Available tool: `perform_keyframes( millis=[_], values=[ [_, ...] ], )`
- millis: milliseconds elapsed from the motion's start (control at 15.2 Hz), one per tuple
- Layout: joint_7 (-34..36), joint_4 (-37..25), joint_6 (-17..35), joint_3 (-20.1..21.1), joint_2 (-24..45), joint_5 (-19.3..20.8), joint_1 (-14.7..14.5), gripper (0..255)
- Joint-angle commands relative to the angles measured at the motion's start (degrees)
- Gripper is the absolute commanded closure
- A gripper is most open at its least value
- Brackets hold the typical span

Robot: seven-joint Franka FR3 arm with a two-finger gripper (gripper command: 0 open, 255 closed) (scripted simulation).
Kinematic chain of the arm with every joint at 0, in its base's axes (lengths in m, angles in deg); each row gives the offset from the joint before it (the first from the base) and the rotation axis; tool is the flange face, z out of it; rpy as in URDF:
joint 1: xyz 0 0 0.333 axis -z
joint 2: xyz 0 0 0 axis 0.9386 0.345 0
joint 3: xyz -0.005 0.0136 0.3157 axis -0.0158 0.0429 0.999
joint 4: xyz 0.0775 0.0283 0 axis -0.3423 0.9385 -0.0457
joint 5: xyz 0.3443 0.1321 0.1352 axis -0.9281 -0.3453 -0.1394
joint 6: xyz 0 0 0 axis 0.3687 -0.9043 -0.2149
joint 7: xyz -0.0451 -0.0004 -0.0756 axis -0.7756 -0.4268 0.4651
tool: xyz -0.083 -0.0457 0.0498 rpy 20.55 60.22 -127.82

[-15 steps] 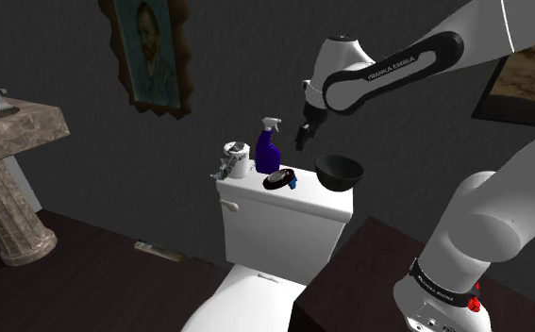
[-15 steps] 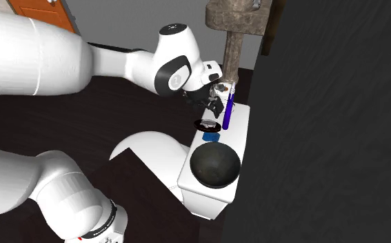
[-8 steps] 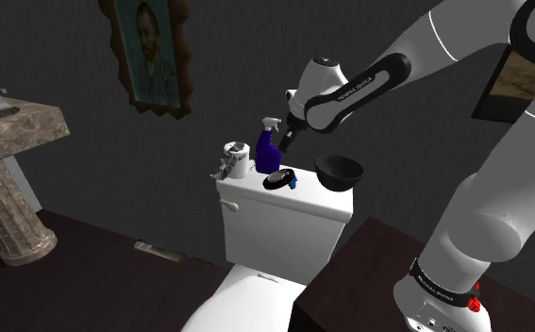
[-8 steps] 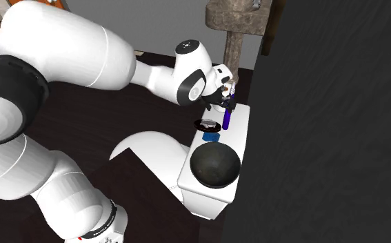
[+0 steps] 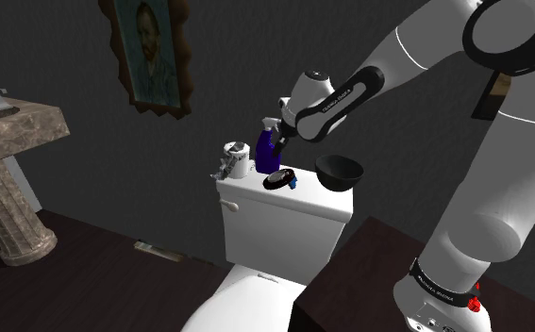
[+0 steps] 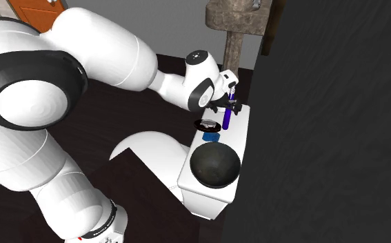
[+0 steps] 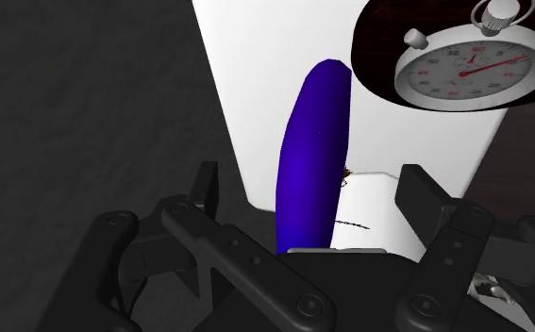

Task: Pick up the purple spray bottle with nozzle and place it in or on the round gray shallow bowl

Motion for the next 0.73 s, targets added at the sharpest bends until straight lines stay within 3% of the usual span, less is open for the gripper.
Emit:
perform_keyframes(
  millis=[0, 462, 528, 660],
  values=[
    [0.20, -0.27, 1.02, -0.06, 1.25, 0.17, 0.04, 0],
    [0.20, -0.27, 1.01, -0.06, 1.25, 0.16, 0.04, 0],
    [0.20, -0.27, 1.01, -0.06, 1.25, 0.16, 0.04, 255],
    [0.20, -0.27, 1.01, -0.06, 1.25, 0.16, 0.04, 255]
  ],
)
